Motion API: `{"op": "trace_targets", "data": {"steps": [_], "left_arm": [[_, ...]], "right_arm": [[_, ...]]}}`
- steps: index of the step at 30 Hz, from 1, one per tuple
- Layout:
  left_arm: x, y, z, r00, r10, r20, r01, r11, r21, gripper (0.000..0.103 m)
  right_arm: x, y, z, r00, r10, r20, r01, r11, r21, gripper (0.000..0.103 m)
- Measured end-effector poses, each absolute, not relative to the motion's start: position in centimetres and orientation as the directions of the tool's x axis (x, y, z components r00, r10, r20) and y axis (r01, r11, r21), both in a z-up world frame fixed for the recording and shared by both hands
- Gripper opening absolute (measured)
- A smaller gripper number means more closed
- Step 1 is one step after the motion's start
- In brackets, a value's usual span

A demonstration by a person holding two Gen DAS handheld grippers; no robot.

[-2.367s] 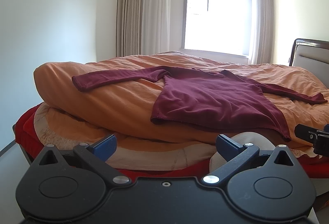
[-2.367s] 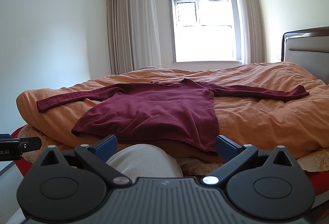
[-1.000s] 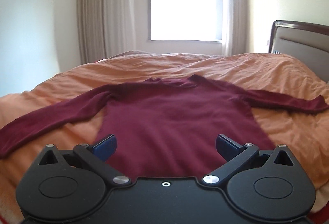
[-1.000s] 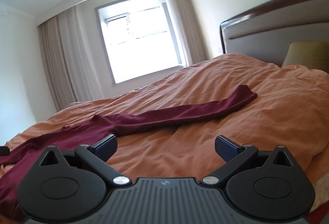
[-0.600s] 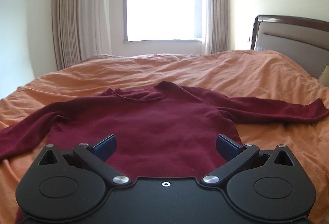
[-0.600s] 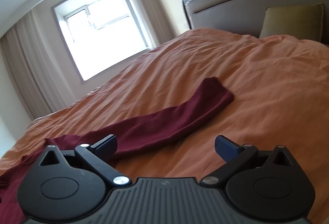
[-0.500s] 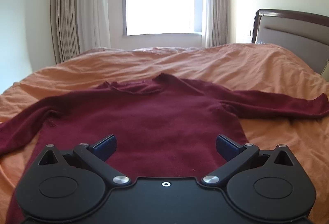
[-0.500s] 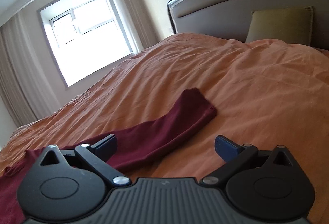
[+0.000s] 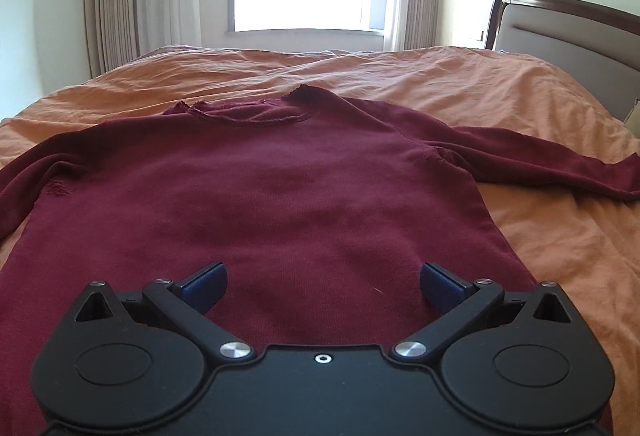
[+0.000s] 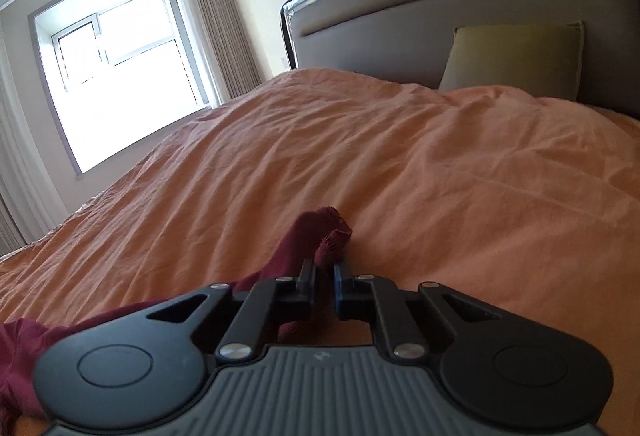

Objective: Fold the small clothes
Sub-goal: 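Lift the sleeve with the right tool, lay it across the body, open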

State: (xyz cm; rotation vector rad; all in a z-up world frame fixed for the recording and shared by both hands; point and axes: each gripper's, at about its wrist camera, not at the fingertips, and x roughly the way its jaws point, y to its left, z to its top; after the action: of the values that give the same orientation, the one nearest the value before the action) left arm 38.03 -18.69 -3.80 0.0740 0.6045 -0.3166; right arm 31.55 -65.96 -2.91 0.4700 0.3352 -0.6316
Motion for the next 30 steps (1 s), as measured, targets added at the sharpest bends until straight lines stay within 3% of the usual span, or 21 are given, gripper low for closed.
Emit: {"op": "trace_targets", "data": {"steps": [8,13,18,24,30], "left_arm": [[37.5,-17.0,-0.2,0.802,-0.253,-0.542,0.313,0.95,0.019,0.102],[37.2,-13.9,2.7,0.826,-0.254,-0.502,0.29,0.957,-0.007,0.102],[36.6,-9.9,4.7,0.871,-0.204,-0.446,0.225,0.974,-0.006,0.102],[36.2,-4.7,6.1,0.921,-0.093,-0.379,0.098,0.995,-0.008,0.102],[36.8,0.2,6.6,0.932,0.006,-0.362,-0.024,0.999,-0.044,0.102]], "right_arm": [[35.5,-56.8,6.5,0.898,-0.352,-0.263,0.415,0.876,0.246,0.009],[39.8,-47.1,11.6,0.972,-0.153,-0.177,0.185,0.966,0.18,0.009],[43.6,-36.7,12.5,0.983,0.105,-0.149,-0.08,0.982,0.168,0.009],[47.3,-26.2,9.2,0.938,0.289,-0.193,-0.265,0.954,0.14,0.009],[49.0,-18.4,2.7,0.856,0.37,-0.362,-0.363,0.928,0.09,0.009]]}}
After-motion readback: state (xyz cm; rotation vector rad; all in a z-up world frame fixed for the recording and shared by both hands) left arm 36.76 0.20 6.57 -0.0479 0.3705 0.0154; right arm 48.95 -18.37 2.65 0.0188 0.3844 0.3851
